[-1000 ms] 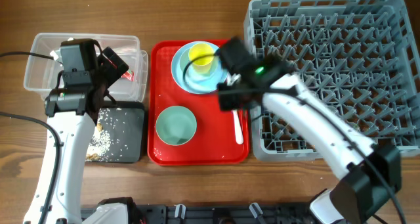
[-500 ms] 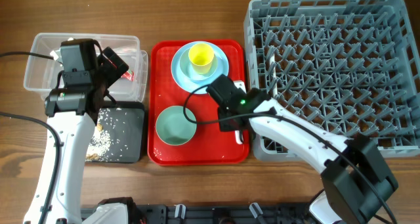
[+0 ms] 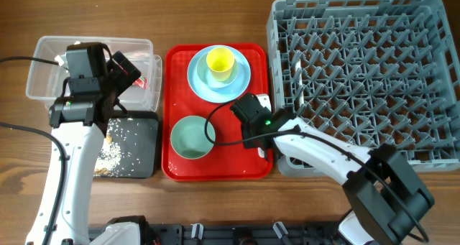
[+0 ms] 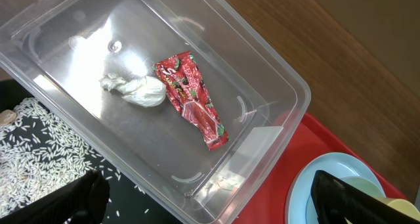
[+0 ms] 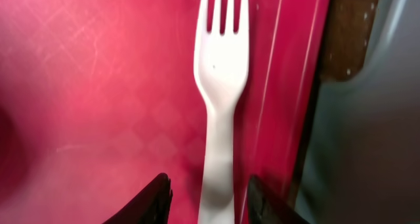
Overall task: Sort waste into correct bins and load items into the dishwasher rack
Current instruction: 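Lift the fork and carry it right into the grey rack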
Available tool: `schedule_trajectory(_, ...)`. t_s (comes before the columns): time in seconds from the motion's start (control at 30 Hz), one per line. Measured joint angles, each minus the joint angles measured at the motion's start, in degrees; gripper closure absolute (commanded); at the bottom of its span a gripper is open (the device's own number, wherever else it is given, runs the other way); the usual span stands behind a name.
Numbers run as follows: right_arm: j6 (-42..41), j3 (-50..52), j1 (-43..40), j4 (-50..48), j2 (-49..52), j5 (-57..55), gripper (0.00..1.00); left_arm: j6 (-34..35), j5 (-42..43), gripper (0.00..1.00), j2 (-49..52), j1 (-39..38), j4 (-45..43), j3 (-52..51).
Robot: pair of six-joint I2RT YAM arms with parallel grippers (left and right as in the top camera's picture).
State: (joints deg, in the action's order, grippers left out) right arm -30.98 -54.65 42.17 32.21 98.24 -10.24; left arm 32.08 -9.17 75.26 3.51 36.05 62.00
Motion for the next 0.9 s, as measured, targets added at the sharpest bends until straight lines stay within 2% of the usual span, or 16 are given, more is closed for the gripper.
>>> schedule_trajectory(0.17, 2.4, 0.0, 0.0, -1.2, 2.2, -0.6, 0.61, 0.0, 0.0, 0.0, 0.0, 0.0, 0.0, 0.0)
schedule_trajectory(0.4, 4.3, 0.0, 0.0, -2.6, 2.7, -1.6, 0.67, 0.0, 0.0, 0.0, 0.0, 0.0, 0.0, 0.0)
schedule_trajectory(0.57, 5.7, -0.3, 0.0, -2.3, 2.8, -1.6, 0.76, 0.0, 0.0, 0.0, 0.0, 0.0, 0.0, 0.0)
schedule_trajectory(0.73, 6.6, -3.7, 0.0, -1.2, 2.9, -0.9, 0.93, 0.0, 0.0, 0.0, 0.0, 0.0, 0.0, 0.0)
schedule_trajectory(0.87, 6.8, -7.3, -0.1, 1.1, 2.8, -0.1, 0.96, 0.0, 0.0, 0.0, 0.0, 0.0, 0.0, 0.0)
schedule_trajectory(0.9, 6.9, -8.4, -0.1, 2.5, 2.8, 0.0, 0.92, 0.0, 0.0, 0.0, 0.0, 0.0, 0.0, 0.0)
